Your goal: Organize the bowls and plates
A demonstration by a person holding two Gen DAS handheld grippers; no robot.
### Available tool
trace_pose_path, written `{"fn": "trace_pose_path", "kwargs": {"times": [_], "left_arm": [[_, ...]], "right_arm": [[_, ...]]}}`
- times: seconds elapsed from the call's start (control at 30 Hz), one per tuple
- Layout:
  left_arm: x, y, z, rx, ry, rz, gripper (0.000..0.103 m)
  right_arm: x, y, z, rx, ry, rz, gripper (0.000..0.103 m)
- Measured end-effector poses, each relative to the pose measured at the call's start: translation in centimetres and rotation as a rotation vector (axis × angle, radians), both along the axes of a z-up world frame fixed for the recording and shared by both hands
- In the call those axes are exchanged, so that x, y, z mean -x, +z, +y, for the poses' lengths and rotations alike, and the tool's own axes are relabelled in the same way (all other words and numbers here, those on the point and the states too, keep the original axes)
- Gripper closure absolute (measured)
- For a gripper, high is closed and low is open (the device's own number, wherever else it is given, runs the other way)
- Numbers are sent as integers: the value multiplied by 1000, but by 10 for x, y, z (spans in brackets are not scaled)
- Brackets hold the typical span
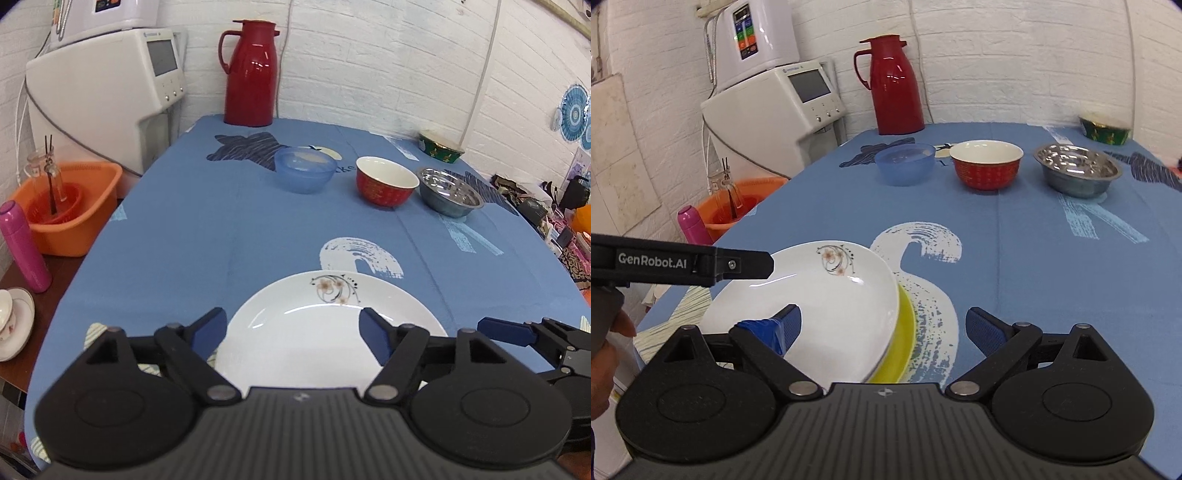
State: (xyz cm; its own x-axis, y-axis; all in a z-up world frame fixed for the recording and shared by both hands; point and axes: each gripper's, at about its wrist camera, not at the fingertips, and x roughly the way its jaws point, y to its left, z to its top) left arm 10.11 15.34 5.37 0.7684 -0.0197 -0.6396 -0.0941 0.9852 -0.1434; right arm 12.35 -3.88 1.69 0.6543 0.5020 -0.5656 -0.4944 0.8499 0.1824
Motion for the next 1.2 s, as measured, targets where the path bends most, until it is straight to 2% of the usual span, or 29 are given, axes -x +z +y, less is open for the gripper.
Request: {"fn": "trace_pose_path", "kwargs": {"times": [0.13, 0.3, 0.4, 0.5, 0.63, 0.73, 0.93, 1.07, 1.2], "left_arm": [[-15, 2, -12, 9, -34, 25, 29], [-36, 2, -25, 15, -63, 41, 29], [-44, 1, -30, 30, -77, 46, 29], [-49, -2, -31, 37, -82, 51, 29], [-53, -2, -23, 33, -64, 57, 29], [-57, -1, -12, 13, -30, 61, 29], [-66, -1, 4, 17, 14, 67, 29], [-68, 1, -4, 35, -17, 60, 29], [-65, 6, -20, 27, -66, 40, 29]], "right_arm": [[-15, 1, -26, -61, -74, 40, 20], [-50, 14, -64, -25, -134, 1, 19], [-104, 37, -84, 63, -219, -47, 19], [-181, 50, -90, 201, -299, -55, 20], [-270, 38, -87, 341, -324, 38, 20], [-308, 17, -82, 409, -317, 128, 20], [-326, -4, -80, 478, -298, 220, 20], [-315, -6, -86, 453, -275, 283, 20], [-285, -5, -87, 476, -208, 322, 20]]}}
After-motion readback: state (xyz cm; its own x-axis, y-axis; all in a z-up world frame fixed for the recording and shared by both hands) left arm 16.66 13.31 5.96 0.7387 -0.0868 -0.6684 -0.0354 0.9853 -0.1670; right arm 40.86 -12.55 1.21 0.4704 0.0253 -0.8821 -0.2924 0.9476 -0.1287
